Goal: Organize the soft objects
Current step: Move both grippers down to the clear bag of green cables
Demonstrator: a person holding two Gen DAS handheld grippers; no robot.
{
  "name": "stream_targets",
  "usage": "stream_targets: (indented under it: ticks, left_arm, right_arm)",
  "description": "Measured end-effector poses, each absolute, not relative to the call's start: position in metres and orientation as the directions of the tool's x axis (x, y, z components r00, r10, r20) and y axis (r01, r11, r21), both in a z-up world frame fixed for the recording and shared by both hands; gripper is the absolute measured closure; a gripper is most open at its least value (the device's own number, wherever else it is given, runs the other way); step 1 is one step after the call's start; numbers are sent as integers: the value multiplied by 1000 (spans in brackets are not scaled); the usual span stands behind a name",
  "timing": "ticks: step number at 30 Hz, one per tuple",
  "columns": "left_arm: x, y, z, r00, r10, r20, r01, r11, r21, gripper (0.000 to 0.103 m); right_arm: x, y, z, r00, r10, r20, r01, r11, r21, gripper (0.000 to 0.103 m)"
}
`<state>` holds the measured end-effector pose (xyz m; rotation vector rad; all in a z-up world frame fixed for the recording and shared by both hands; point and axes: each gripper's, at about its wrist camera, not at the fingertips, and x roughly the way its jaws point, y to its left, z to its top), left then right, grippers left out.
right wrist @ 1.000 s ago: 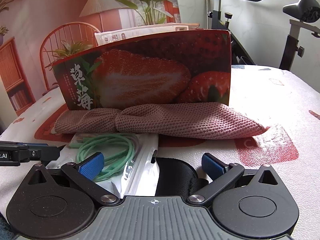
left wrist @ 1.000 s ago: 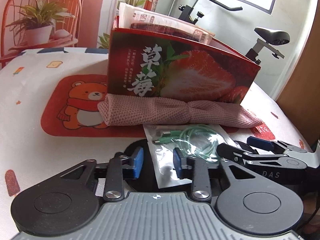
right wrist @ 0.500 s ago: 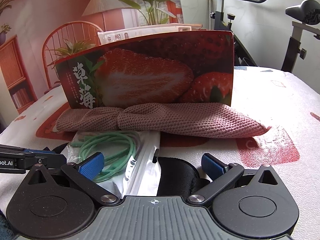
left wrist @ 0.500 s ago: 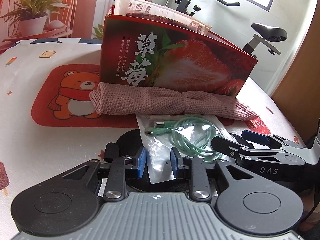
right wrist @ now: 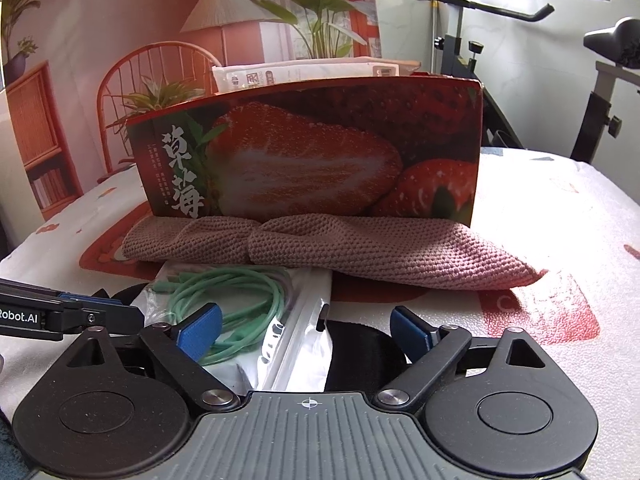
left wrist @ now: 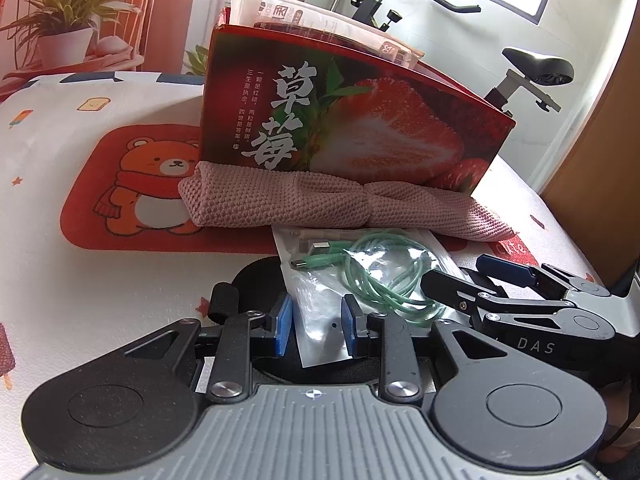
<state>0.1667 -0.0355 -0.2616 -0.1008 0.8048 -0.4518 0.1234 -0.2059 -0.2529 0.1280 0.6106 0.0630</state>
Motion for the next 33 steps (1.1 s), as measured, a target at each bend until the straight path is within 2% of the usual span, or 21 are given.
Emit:
stream_targets:
  ticks: [1, 6, 12, 23, 33]
  left_arm:
    - [167, -35, -262, 603, -429, -673, 353, 900, -257, 74]
    - [167, -35, -262, 602, -430, -672, 354, 899, -258, 74]
    - [167, -35, -262, 602, -434, -670, 356, 897, -262, 74]
    - [167, -34, -262, 603, -432, -670, 357, 898, -258, 74]
    - [166, -37, -262, 608, -427, -669, 354, 900, -253, 74]
  right_arm:
    - [123, -205, -252, 817, 101, -567, -27, 990, 137, 26]
    - [123, -199, -247, 814, 117, -569, -64, 992, 113, 37]
    - [124, -204, -247, 799, 155, -580, -58, 982, 182, 45]
    - [122, -206, -251, 791, 232, -566, -85, 958, 274, 46]
    - [120, -208, -252, 800, 265, -538, -118, 949, 293, 63]
